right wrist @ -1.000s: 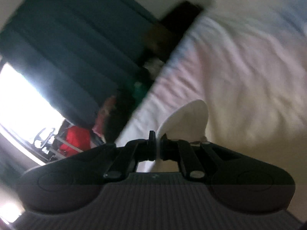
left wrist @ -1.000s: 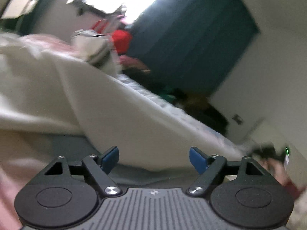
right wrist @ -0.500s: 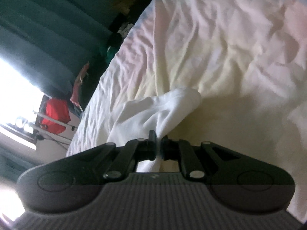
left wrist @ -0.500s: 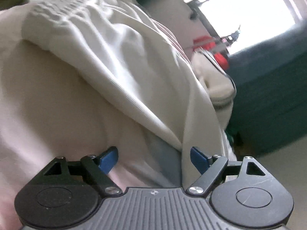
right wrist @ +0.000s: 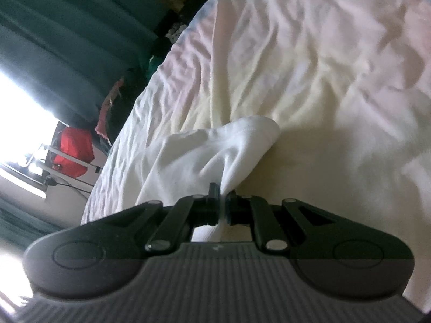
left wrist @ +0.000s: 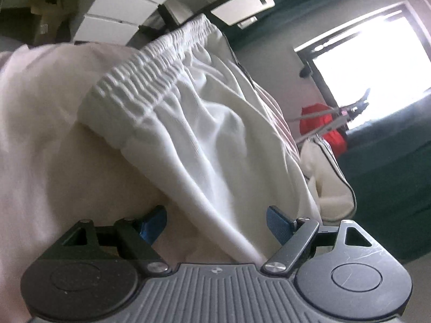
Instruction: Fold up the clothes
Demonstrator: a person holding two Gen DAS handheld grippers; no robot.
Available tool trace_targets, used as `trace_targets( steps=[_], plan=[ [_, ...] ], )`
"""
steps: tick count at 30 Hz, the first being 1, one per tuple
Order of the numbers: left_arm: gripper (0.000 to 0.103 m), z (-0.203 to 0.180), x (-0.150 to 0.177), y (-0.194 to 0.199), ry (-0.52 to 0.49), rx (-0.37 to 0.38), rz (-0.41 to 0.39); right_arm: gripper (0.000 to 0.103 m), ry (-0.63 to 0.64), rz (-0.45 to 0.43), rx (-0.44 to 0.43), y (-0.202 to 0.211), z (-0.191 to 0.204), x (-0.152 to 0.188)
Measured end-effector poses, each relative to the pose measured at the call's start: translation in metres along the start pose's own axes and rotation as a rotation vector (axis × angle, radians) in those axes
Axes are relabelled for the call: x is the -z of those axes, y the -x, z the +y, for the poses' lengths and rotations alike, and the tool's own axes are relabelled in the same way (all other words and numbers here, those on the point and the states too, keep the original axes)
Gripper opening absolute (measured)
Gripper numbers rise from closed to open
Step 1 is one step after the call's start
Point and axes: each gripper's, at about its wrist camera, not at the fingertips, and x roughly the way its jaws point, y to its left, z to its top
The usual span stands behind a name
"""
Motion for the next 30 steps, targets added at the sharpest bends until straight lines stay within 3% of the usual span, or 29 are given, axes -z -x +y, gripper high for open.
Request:
trace_targets(
  steps=[3,9,12,17,20,23,28,30],
  plan=[
    [0.082,0.003,-0.009,0.008,0.001,-0.009,-0.032,0.008,0.012,-0.005,0.005,-0.001,0.002,0.0],
    [0.061,0.015,-0.025,0.021,0.011,-0.043,-0.089,0.008,0.028,-0.014,0.013,-0.001,0.002,0.001],
    [0.045,0.019,-0.03,0.026,0.005,-0.057,-0.11,0.008,0.04,-0.015,0.018,-0.001,0.003,0.001],
    [0.023,0.028,-0.042,0.026,0.05,-0.025,-0.118,0.009,0.037,-0.017,0.031,0.001,0.004,0.001],
    [0.015,0.022,-0.043,0.04,0.026,-0.01,-0.167,0.009,0.026,-0.019,0.029,0.003,0.004,0.001],
    [0.007,0.015,-0.047,0.068,0.002,0.06,-0.248,0.009,0.012,-0.02,0.024,0.004,0.001,-0.001],
    [0.006,0.016,-0.062,0.132,0.012,0.174,-0.387,0.009,0.0,-0.015,0.029,0.001,-0.003,-0.003],
    [0.006,0.021,-0.071,0.149,0.043,0.212,-0.392,0.009,-0.006,-0.007,0.031,0.0,-0.006,-0.003]
  ],
)
